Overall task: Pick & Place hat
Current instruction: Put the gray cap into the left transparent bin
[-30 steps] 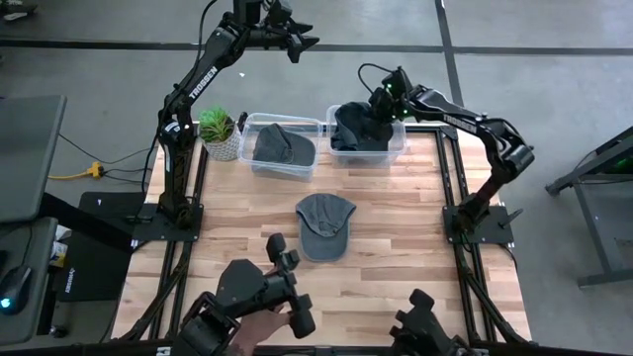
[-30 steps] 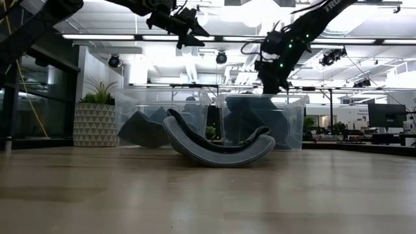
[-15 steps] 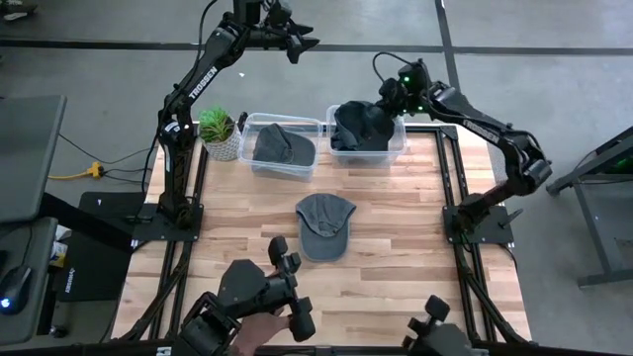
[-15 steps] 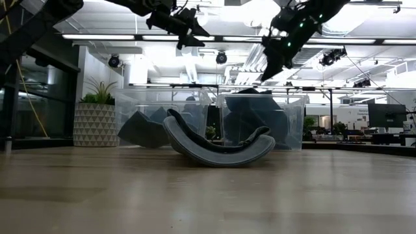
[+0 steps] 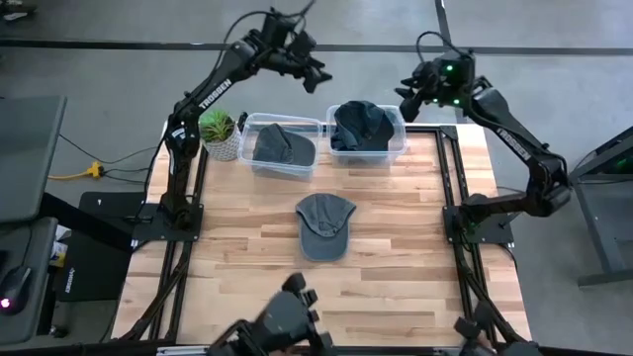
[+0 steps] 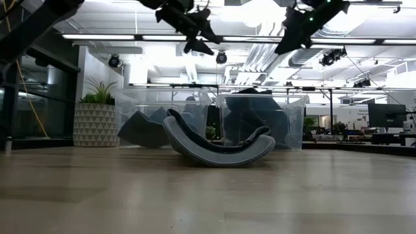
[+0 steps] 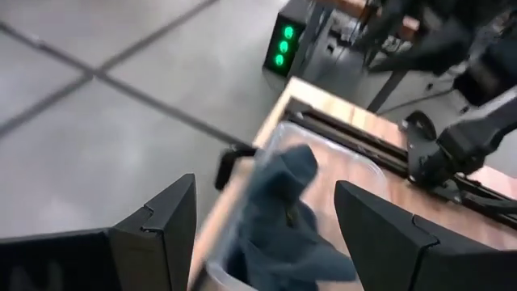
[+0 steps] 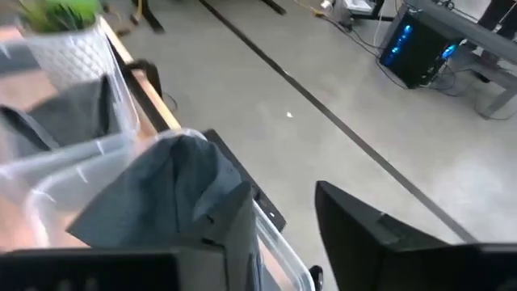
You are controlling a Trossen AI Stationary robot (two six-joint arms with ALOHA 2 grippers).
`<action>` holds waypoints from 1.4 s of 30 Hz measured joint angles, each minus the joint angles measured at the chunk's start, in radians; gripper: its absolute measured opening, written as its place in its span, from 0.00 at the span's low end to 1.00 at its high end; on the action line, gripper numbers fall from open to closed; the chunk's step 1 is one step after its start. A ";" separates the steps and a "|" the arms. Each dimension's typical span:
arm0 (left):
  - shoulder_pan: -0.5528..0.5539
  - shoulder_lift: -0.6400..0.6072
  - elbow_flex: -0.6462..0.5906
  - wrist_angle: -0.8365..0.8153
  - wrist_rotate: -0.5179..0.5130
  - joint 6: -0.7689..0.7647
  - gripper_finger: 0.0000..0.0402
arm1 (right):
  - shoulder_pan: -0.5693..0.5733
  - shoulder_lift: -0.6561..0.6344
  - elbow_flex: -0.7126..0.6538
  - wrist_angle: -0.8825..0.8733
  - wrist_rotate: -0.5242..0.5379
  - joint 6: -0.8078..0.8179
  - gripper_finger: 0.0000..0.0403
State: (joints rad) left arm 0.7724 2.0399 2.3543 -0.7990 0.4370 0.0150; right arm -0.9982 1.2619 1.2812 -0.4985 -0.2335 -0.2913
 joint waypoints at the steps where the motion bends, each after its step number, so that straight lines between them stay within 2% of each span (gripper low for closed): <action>1: -0.016 0.000 0.000 -0.019 -0.013 -0.020 0.59 | -0.016 -0.008 0.000 -0.002 -0.026 0.009 0.35; 5: -0.086 0.000 0.000 -0.112 -0.067 -0.098 0.59 | -0.064 -0.030 0.000 -0.033 -0.118 0.020 0.42; 9: -0.177 0.000 0.000 -0.224 -0.200 -0.156 0.59 | -0.090 -0.037 0.000 -0.071 -0.163 -0.022 0.46; 13: -0.276 0.000 0.000 -0.338 -0.356 -0.267 0.59 | -0.109 -0.038 0.000 -0.092 -0.208 -0.031 0.46; 19: -0.408 -0.016 0.000 -0.488 -0.498 -0.445 0.59 | -0.142 -0.038 0.000 -0.115 -0.329 -0.032 0.46; 28: -0.587 -0.080 0.004 -0.622 -0.719 -0.707 0.59 | -0.147 -0.044 0.000 -0.125 -0.414 -0.026 0.46; 34: -0.709 -0.096 -0.010 -0.762 -0.813 -0.911 0.59 | -0.147 -0.053 0.000 -0.127 -0.437 -0.018 0.46; 42: -0.841 -0.094 -0.121 -0.768 -0.806 -1.179 0.59 | -0.147 -0.077 0.000 -0.124 -0.474 0.010 0.46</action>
State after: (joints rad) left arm -0.0689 1.9461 2.2329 -1.5667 -0.3694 -1.1635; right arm -1.1450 1.1851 1.2816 -0.6228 -0.7078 -0.2811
